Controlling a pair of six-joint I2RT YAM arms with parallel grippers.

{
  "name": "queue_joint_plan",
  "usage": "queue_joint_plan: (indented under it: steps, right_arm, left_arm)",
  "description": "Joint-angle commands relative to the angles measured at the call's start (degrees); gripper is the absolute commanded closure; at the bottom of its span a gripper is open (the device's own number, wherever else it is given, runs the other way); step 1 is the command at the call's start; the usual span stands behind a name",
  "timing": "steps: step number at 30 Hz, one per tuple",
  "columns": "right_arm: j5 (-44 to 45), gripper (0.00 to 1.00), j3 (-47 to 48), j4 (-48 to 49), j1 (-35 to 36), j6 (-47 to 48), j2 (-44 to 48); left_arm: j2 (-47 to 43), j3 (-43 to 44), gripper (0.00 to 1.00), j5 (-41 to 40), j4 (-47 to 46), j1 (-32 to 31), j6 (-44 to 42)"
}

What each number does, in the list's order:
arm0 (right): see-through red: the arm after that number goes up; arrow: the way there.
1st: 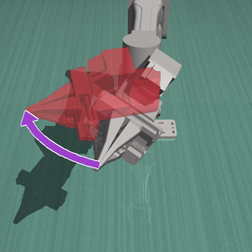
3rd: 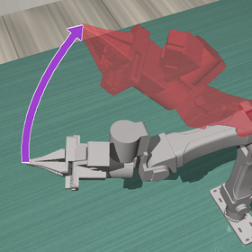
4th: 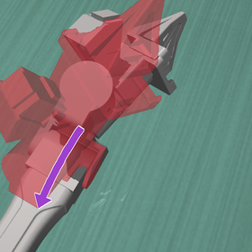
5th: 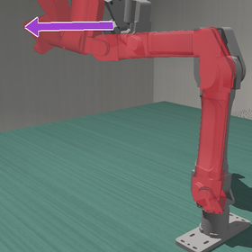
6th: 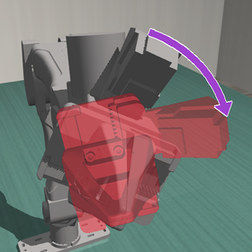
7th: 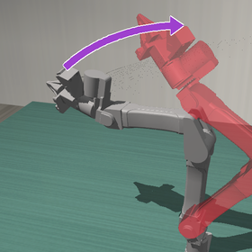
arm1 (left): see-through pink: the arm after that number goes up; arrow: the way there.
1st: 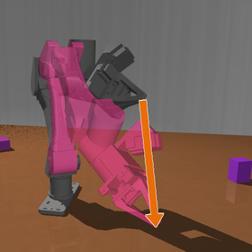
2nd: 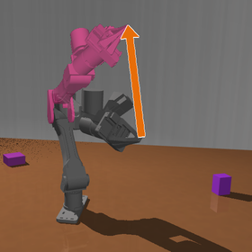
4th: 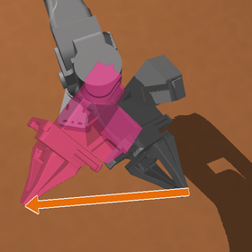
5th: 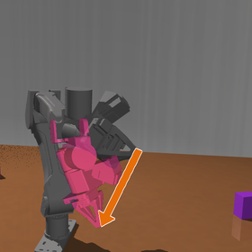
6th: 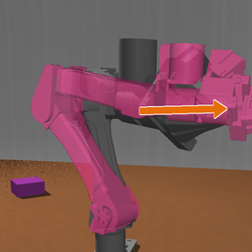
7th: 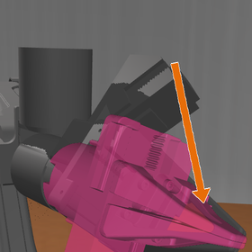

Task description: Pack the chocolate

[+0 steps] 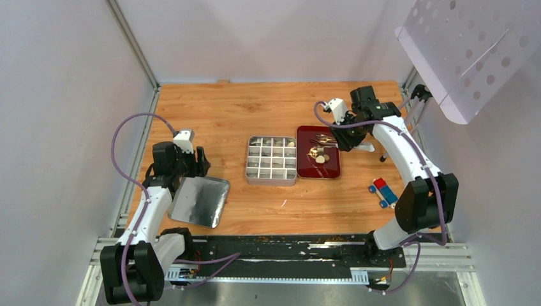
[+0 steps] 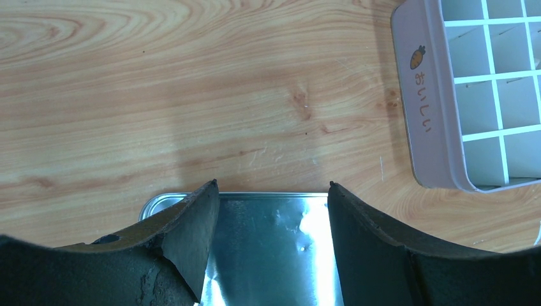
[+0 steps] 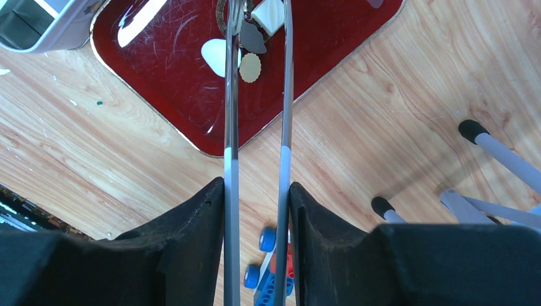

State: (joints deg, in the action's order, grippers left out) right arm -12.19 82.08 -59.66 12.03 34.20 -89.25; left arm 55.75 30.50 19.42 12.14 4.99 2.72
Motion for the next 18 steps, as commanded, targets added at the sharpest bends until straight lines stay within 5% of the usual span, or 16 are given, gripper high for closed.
queue_joint_plan:
  steps: [1, 18]
  right_arm:
    - [0.6, 0.61, -0.5, 2.0, -0.3, 0.5, 0.1]
    - [1.1, 0.58, -1.2, 2.7, -1.7, 0.6, -3.3]
  left_arm:
    - [0.1, 2.3, 0.29, 1.0, -0.8, 0.5, 0.6]
    - [-1.0, 1.3, 0.29, 0.7, -1.3, 0.5, 0.7]
